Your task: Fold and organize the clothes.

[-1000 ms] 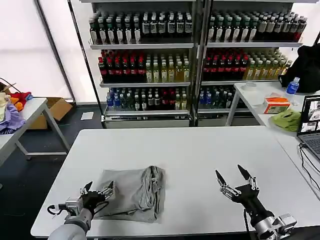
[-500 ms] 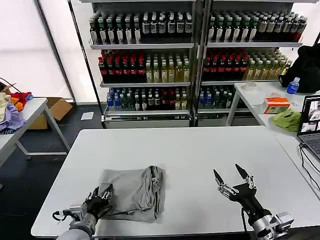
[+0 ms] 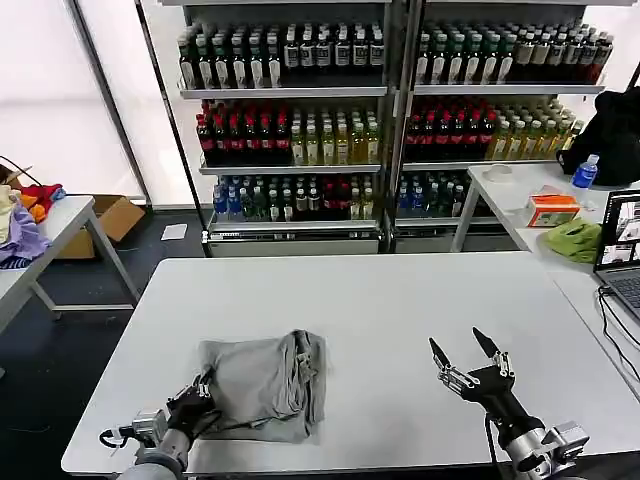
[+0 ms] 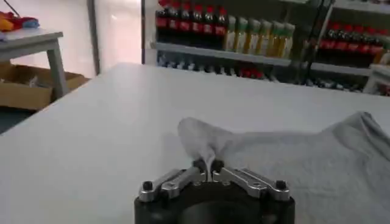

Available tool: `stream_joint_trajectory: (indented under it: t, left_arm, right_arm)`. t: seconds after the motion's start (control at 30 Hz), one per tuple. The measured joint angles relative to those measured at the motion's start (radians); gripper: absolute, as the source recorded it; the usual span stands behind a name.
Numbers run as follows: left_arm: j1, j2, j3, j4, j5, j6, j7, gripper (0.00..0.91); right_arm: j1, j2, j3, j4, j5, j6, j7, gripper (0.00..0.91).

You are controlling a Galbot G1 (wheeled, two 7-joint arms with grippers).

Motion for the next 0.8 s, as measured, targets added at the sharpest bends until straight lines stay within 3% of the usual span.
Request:
stream_joint_trajectory:
  t: [0.2, 0.43, 0.63, 0.8]
  left_arm:
    - [0.009, 0.055, -0.141, 0.003, -0.060, 0.009, 0.054, 0.000]
    - [0.014, 0.184, -0.328, 0.035, -0.127, 0.068, 0.139, 0.010]
    - [0.004, 0.286, -0.411, 0.034, -0.179, 0.124, 0.182, 0.010]
    - [0.010, 0.309, -0.423, -0.038, -0.302, 0.152, 0.157, 0.010]
  right_arm:
    - [0.000, -0.006, -0.001, -0.009, 0.007, 0.009, 0.000, 0.907]
    - [0.001, -0.013, 0.007, -0.019, 0.015, 0.021, 0.001, 0.907]
    - [-0.006, -0.013, 0.018, -0.030, 0.019, 0.031, 0.001, 0.907]
    - [-0.004, -0.003, 0.027, -0.034, 0.023, 0.032, 0.003, 0.907]
